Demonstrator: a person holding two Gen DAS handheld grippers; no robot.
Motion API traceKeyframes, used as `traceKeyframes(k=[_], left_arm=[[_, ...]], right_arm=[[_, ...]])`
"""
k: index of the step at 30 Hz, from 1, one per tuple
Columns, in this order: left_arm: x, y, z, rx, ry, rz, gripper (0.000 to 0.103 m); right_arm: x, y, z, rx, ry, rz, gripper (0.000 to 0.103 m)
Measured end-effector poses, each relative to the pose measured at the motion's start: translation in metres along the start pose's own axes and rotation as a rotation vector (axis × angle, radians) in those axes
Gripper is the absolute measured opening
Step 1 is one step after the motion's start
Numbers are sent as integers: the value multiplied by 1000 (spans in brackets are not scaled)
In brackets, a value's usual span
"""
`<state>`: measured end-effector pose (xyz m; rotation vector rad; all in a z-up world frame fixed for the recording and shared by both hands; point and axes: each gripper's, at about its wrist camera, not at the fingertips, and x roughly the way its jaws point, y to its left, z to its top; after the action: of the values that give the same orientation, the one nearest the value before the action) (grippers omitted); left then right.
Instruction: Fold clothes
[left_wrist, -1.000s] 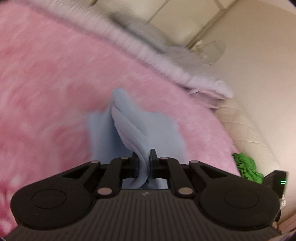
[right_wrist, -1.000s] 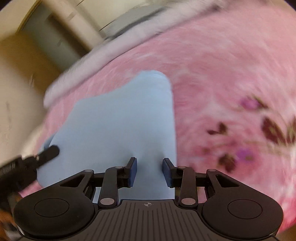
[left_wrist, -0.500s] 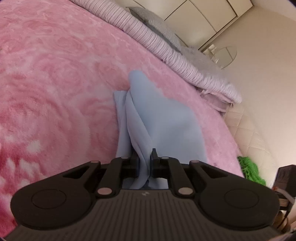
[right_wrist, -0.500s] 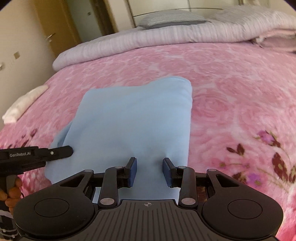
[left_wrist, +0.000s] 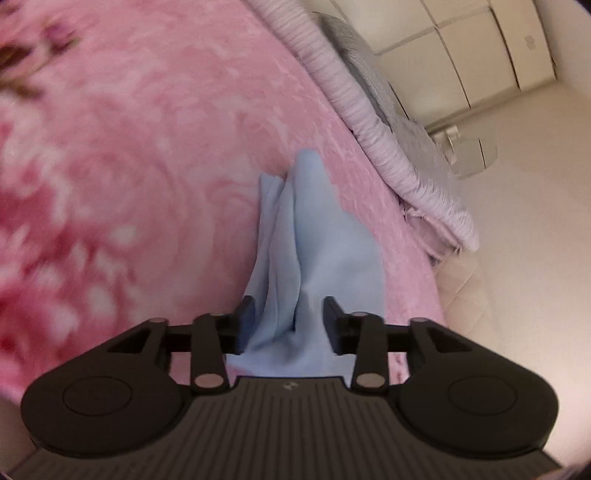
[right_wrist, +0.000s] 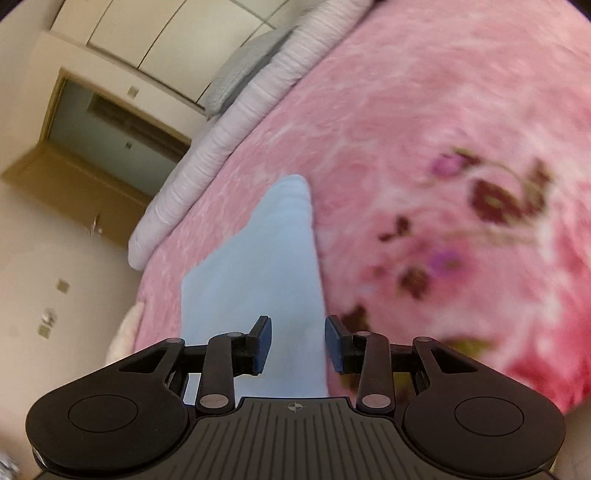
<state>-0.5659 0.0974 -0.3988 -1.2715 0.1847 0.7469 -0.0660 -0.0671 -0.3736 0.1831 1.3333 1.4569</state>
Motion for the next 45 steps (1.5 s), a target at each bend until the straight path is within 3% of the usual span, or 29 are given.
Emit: traceKeyframes(k=[3,4,5,6,8,11,13,15,17,23,27,28,29,31,34,36,38,40,42,45], left_arm=[[-2,7,-6,-78,-2,-33,34],[-1,5,-7,-63,-14,-32,30],[0,4,-8,-45,-26,-29,9],[2,4,-8,-3,-31,21,0],[5,3,-7,85,-41,126,0],[-8,14,-12,20,-48,112,0],[-17,22,-16,-25,-53,100,8],[-29,23,-21,-92,-85,12,41],[-27,24,-23,-130,-90,-15,47],[-11,21,-23,-136,-67,-49,47],[0,19,-23,-127,-55,-68,47],[2,18,-23,-125,-52,-73,45],[5,17,-23,-123,-49,-78,42],[10,16,-23,-118,-44,-88,36],[18,14,-23,-112,-35,-103,28],[19,6,-28,-89,6,-125,27],[26,3,-36,-63,52,-100,29],[28,9,-34,-79,56,-67,35],[27,12,-31,-107,62,-50,35],[11,-5,-17,3,46,37,36]], right_arm=[[4,-8,-11,76,31,28,36],[8,-10,-14,95,43,29,36],[13,-11,-17,113,56,30,36],[16,-10,-20,111,50,18,36],[18,-1,-20,54,44,-10,36],[15,10,-15,-33,42,-50,36],[13,6,-15,-16,28,-52,37],[15,-4,-16,54,26,-47,42],[17,-13,-18,123,27,-38,55],[25,-25,-23,229,15,8,65],[39,-17,-20,196,33,7,65],[43,-15,-19,187,38,6,56],[46,-12,-18,178,43,6,40],[51,7,-15,22,54,-84,31],[48,35,-6,-173,76,-151,27],[41,45,3,-255,73,-184,27],[36,48,11,-317,75,-223,28],[38,32,8,-280,119,-228,32],[37,26,4,-279,118,-226,41],[31,29,4,-343,103,-223,48]])
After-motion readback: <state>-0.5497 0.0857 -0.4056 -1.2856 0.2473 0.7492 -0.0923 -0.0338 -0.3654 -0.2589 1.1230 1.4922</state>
